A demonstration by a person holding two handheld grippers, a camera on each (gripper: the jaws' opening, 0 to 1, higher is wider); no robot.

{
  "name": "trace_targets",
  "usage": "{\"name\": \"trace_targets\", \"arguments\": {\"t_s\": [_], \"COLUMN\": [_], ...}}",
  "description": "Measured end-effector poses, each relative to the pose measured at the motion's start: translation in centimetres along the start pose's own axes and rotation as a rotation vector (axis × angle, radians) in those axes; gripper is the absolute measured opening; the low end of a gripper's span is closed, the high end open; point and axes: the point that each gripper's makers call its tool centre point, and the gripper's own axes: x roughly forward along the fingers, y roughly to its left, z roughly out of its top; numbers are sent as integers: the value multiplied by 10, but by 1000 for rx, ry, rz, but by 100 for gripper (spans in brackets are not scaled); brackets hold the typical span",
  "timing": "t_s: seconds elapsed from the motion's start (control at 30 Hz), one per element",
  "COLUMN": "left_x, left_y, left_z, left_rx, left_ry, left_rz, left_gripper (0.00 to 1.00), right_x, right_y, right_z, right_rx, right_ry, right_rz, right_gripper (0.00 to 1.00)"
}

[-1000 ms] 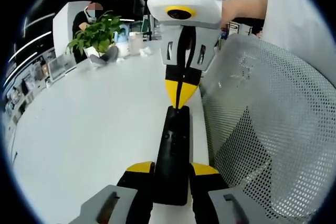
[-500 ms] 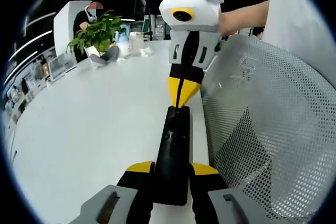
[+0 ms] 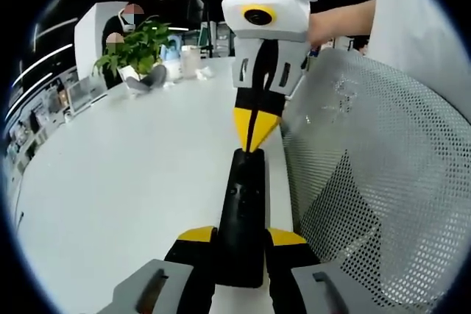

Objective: Press the specified remote control buttons in sequence, fully releasing each button before pressing the next.

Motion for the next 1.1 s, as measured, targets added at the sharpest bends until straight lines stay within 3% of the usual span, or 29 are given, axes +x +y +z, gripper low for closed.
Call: {"name": "trace_targets", "arguments": {"t_s": [0.4,0.8,1.1], "left_x": [1,2,2], "left_y": [0,1,1], "left_z": [1,2,1], "left_rx": [3,-1,0], "left_ry": [2,1,1], "left_rz": [-1,-1,-1], "left_gripper": [25,26,26], "right_x": [3,7,5], "right_y": [1,0,0], "right_z": [-2,-3,-4], "right_rx": [-80,-187,-181], "right_ry": [48,199,175], "right_rz": [27,78,55], "right_gripper": [0,0,0]}}
